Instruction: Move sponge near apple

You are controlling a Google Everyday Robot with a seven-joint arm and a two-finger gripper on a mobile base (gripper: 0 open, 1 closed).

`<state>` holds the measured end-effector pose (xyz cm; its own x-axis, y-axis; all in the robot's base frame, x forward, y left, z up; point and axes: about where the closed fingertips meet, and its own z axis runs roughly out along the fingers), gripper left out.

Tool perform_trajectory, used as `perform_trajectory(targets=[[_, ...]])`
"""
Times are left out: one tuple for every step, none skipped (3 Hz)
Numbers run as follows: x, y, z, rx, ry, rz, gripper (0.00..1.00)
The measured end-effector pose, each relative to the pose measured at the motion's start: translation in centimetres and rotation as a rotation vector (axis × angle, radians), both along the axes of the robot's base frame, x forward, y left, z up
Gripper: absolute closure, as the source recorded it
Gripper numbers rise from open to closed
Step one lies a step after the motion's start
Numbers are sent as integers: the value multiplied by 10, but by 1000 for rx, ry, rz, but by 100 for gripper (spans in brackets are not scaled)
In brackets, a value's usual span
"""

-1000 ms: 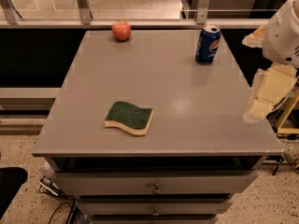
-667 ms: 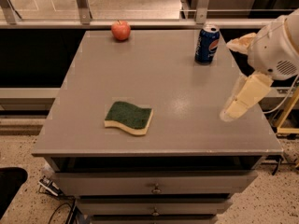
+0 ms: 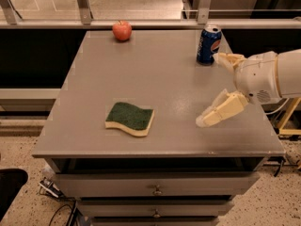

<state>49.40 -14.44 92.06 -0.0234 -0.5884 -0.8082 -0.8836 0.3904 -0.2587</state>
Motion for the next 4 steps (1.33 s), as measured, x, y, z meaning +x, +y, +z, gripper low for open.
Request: perform_trajectory(targets=[[-2,12,15,62,-8,8,0],[-2,12,14,59,-7,8,0],[-7,38,3,81,38,57,0],[-11,69,-14,120,83,116,0]])
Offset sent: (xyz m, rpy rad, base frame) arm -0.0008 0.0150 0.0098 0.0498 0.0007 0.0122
